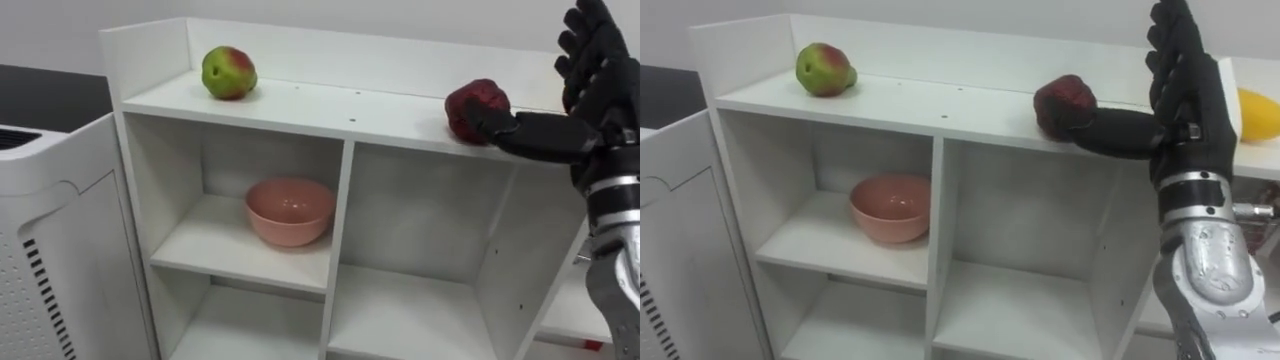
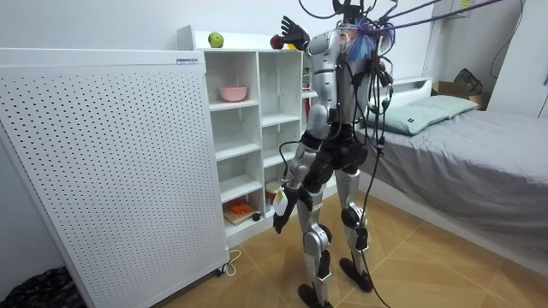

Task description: Arrange fruit in the closet

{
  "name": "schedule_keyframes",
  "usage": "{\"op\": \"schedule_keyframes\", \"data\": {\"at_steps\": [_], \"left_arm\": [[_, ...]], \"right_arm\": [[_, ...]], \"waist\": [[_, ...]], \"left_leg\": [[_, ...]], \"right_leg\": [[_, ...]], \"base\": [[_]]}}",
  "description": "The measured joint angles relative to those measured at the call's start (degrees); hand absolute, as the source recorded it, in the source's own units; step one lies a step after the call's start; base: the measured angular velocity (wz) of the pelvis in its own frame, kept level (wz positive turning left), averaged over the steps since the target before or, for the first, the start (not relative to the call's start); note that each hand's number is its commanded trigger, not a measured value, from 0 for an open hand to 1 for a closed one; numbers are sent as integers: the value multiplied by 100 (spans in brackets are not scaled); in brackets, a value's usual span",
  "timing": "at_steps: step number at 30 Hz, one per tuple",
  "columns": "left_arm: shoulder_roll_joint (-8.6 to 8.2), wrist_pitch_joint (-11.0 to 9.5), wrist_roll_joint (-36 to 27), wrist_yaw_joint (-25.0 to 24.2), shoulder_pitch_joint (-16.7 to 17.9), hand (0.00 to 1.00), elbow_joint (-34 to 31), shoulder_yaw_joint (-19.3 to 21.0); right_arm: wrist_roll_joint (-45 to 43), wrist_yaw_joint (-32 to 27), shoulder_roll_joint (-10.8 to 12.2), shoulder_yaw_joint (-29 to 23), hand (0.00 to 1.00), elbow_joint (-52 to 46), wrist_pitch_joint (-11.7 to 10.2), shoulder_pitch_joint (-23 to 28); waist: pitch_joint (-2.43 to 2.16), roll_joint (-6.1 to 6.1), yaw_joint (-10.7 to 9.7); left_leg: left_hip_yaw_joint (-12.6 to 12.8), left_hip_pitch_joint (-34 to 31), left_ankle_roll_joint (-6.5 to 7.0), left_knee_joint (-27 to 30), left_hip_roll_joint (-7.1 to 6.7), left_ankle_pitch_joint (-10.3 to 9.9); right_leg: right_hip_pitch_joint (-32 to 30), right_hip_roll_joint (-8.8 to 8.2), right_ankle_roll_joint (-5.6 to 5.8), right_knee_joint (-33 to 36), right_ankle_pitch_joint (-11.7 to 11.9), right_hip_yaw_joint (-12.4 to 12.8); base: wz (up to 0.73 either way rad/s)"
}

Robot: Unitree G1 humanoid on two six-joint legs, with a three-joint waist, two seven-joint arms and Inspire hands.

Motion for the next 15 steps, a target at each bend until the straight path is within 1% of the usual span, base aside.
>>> {"op": "schedule_keyframes", "data": {"at_steps": [2,5,7,10,15], "left_arm": [[15,33,-1,-55,-8,0,-19,93],[19,106,-3,-67,7,0,-24,88],[37,109,-3,-67,-1,0,-40,85],[53,120,-3,-66,1,0,-42,85],[62,155,-10,-67,7,0,-49,89]], "right_arm": [[137,97,-106,1,0,98,16,-60],[154,147,-142,23,0,262,70,-109],[153,149,-147,81,0,500,133,-279],[153,163,-190,229,0,789,151,-500],[138,290,-227,233,0,897,151,-625]], "waist": [[35,-78,7],[31,-147,64],[46,-172,63],[49,-185,55],[58,-177,55]], "left_leg": [[-46,-13,0,-1,-2,0],[-50,-9,0,0,-4,0],[-46,-15,0,4,-8,0],[-39,-29,0,20,-25,0],[-39,-138,8,168,-52,5]], "right_leg": [[10,6,0,-6,0,-8],[13,4,0,1,0,-9],[11,1,0,-7,0,-13],[9,-16,0,-9,0,-21],[2,-39,0,-9,0,-34]], "base": [[11],[2],[0],[0],[0]]}}
